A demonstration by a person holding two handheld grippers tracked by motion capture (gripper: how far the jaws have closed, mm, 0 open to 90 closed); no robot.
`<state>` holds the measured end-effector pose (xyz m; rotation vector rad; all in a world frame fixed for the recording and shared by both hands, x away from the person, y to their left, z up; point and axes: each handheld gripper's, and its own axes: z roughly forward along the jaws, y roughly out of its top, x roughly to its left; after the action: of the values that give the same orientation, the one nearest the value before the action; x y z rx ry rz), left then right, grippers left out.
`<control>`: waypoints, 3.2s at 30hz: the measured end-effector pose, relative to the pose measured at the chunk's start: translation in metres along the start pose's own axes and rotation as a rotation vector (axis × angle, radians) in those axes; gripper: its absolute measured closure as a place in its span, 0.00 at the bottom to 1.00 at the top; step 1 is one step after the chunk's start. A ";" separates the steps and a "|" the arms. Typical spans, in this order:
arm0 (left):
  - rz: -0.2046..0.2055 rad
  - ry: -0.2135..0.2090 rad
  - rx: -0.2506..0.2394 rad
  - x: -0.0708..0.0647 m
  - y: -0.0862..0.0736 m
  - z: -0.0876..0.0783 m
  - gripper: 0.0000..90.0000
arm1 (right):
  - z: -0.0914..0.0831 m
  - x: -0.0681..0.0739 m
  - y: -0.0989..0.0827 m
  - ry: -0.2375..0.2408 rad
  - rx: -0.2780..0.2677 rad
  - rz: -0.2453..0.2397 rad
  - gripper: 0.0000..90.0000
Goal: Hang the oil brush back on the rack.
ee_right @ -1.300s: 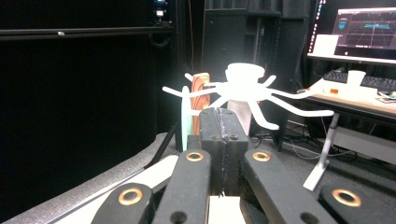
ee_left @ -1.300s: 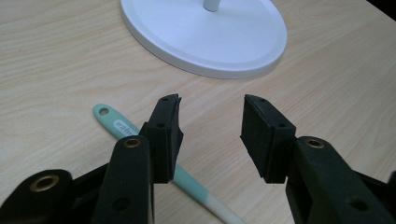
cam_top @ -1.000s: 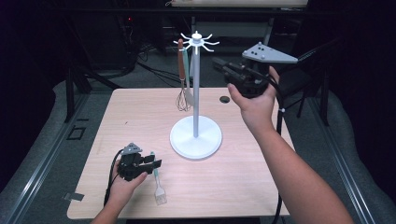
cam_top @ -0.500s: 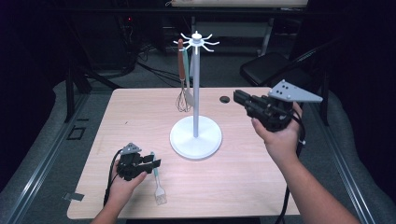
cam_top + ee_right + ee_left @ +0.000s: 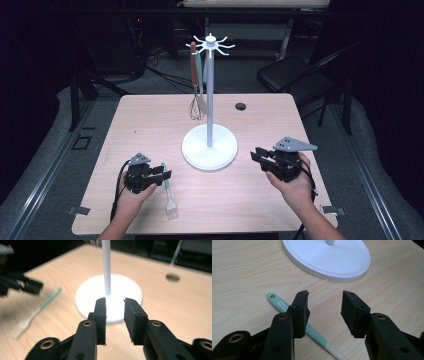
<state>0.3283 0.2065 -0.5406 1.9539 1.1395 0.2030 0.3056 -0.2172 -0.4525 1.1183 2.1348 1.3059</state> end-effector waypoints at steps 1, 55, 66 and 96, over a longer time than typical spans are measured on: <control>-0.003 0.000 -0.003 0.001 0.000 0.000 0.63 | 0.003 0.000 -0.007 -0.001 0.022 0.009 0.78; -0.032 0.058 -0.011 0.027 -0.008 -0.017 0.68 | 0.209 0.182 -0.046 0.225 0.289 -0.033 0.65; -0.035 0.061 -0.012 0.028 -0.008 -0.019 0.68 | 0.210 0.200 -0.046 0.185 0.293 -0.164 0.82; -0.038 0.066 -0.011 0.030 -0.008 -0.020 0.68 | 0.191 0.170 -0.049 0.157 0.346 -0.146 0.81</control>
<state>0.3303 0.2437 -0.5410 1.9271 1.2147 0.2553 0.3122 0.0123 -0.5760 0.9865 2.5778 1.0130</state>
